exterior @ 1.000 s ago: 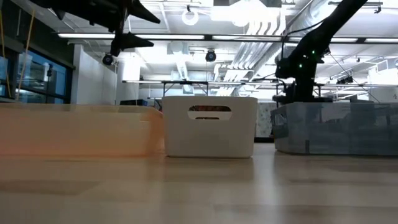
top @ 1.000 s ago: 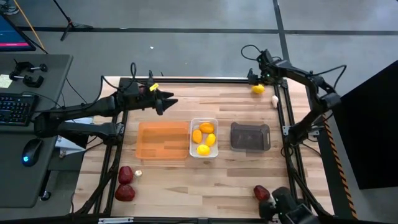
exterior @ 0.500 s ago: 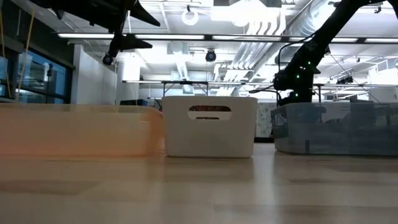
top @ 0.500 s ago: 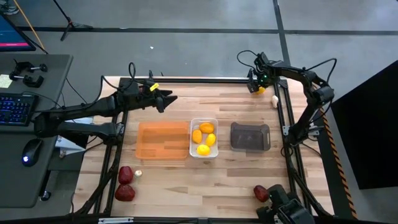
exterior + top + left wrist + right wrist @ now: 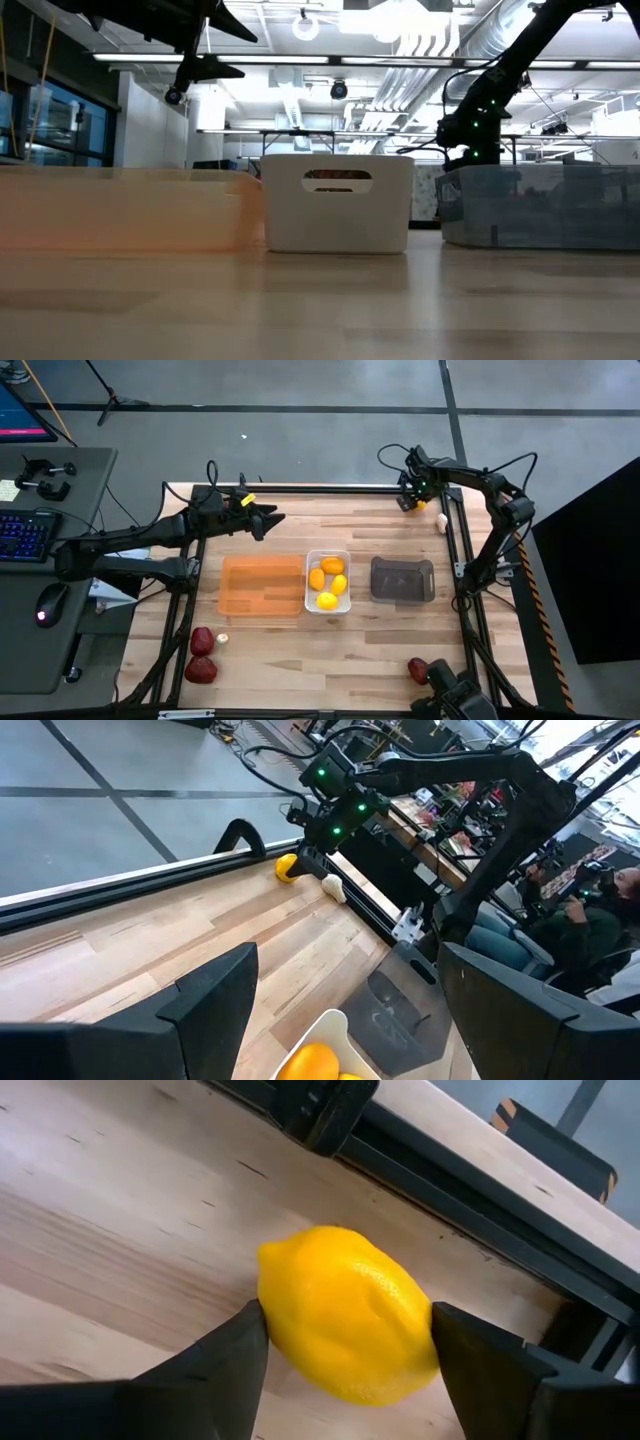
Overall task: Sort produce into baskets
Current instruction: Put the yellow lemon into the white bin
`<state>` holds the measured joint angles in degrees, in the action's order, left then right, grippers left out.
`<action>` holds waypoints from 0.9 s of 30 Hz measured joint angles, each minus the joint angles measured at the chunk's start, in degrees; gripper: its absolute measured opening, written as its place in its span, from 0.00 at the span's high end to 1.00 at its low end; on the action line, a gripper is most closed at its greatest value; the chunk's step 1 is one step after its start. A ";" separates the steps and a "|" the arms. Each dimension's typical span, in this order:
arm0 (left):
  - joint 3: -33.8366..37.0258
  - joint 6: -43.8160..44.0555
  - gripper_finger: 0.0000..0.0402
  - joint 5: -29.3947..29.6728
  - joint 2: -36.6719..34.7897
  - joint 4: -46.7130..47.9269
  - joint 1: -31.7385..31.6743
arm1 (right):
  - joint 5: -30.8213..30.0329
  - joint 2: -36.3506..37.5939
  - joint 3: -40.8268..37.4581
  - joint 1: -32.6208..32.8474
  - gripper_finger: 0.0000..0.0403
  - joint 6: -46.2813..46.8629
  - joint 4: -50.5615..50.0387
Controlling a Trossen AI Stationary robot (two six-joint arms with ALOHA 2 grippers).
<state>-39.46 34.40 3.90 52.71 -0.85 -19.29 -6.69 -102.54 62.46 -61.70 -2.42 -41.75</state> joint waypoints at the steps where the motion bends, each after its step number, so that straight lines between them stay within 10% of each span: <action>1: 0.00 -0.01 0.26 -0.01 0.00 0.01 0.00 | -0.04 0.00 0.00 0.18 0.40 -0.01 -0.21; 11: -0.09 -2.68 0.26 -5.83 -4.73 -4.30 -1.94 | 7.89 9.21 2.11 3.84 0.59 2.68 -2.16; 16: -0.09 -5.86 0.26 -4.36 -8.81 -4.20 -4.90 | 22.27 16.72 2.13 8.59 0.58 9.10 1.56; 20: -0.11 -6.55 0.26 -4.99 -9.34 -2.57 -6.80 | 34.12 18.67 2.27 16.64 0.58 14.67 3.05; 27: -0.10 -6.56 0.26 -6.24 -8.51 1.78 -7.34 | 32.99 16.75 2.23 38.43 0.56 20.47 10.52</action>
<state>-39.57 27.83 -2.33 44.20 0.93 -26.63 26.30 -85.79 64.69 -23.27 18.06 -31.23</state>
